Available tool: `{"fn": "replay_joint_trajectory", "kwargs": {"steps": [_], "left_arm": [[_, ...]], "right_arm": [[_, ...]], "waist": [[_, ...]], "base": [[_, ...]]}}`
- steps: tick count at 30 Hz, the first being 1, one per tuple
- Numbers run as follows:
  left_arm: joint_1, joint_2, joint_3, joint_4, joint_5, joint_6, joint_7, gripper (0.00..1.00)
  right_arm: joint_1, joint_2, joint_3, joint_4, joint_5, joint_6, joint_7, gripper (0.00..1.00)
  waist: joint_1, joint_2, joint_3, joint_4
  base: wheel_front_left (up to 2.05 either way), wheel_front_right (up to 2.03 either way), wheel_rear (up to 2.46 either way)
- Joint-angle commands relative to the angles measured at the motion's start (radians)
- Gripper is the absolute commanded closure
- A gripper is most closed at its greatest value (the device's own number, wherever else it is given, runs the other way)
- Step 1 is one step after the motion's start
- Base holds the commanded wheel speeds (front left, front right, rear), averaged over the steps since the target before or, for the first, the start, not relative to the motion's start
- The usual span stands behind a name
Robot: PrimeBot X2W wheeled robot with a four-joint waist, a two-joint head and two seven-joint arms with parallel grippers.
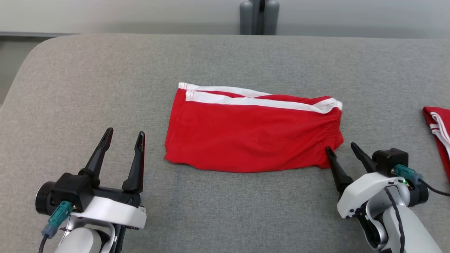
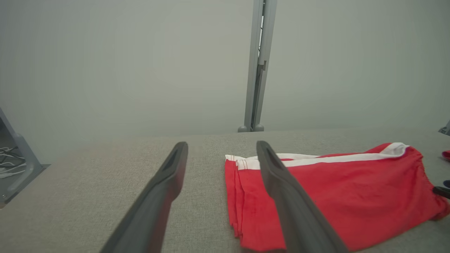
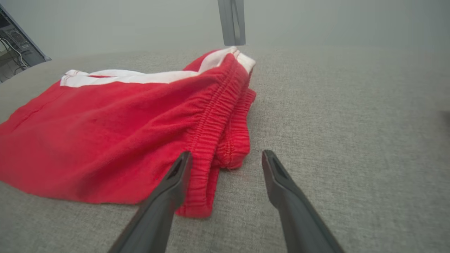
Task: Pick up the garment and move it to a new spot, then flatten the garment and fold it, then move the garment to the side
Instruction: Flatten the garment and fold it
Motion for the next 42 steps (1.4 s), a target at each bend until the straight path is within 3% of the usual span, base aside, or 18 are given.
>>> {"fn": "replay_joint_trajectory", "kwargs": {"steps": [1, 10, 11, 12, 13, 22, 29, 33, 42], "left_arm": [[-0.025, 0.003, 0.0, 0.005, 0.002, -0.006, -0.005, 0.0], [-0.048, -0.007, -0.009, 0.038, 0.002, -0.019, -0.012, 0.0], [-0.048, -0.008, -0.011, 0.042, 0.002, -0.022, -0.013, 0.0], [-0.051, -0.009, -0.012, 0.047, 0.002, -0.023, -0.012, 0.0], [-0.056, -0.009, -0.013, 0.049, 0.002, -0.024, -0.012, 0.0], [-0.061, -0.01, -0.012, 0.064, 0.003, -0.028, -0.021, 0.0], [-0.05, -0.002, -0.01, 0.067, 0.001, -0.03, -0.024, 0.0], [-0.048, 0.005, -0.009, 0.067, -0.001, -0.028, -0.022, 0.0], [-0.065, 0.003, -0.025, 0.071, -0.003, -0.034, -0.013, 0.0]], "right_arm": [[-0.021, -0.002, -0.01, 0.027, -0.006, 0.0, -0.017, 0.0], [-0.111, 0.018, 0.025, 0.214, 0.064, 0.0, -0.04, 0.0], [-0.117, 0.021, 0.038, 0.228, 0.079, 0.0, -0.044, 0.47], [-0.124, 0.023, 0.051, 0.242, 0.095, 0.0, -0.049, 0.64], [-0.131, 0.025, 0.064, 0.253, 0.112, 0.0, -0.056, 1.0], [-0.121, 0.008, 0.089, 0.248, 0.231, 0.0, -0.165, 1.0], [-0.03, -0.069, 0.002, 0.158, 0.257, 0.0, -0.211, 1.0], [-0.01, -0.075, -0.023, 0.094, 0.241, 0.0, -0.211, 1.0], [-0.066, -0.025, 0.132, -0.129, 0.179, 0.0, -0.145, 1.0]], "waist": [[0.0, -0.0001, 0.012, 0.013], [0.0, -0.0001, 0.033, 0.012], [0.0, -0.0001, 0.034, 0.011], [0.0, -0.0001, 0.034, 0.009], [0.0, -0.0001, 0.034, 0.008], [0.0, -0.0001, 0.032, -0.017], [0.0, -0.0001, 0.017, -0.059], [0.0, -0.0001, 0.01, -0.082], [0.0, -0.0001, -0.007, -0.085]], "base": [[0.0, 0.0, 0.0], [0.0, 0.0, 0.0], [0.0, 0.0, 0.0], [0.0, 0.0, 0.0], [0.0, 0.0, 0.0], [0.0, 0.0, 0.0], [0.0, 0.0, 0.0], [0.0, 0.0, 0.0], [0.0, 0.0, 0.0]]}}
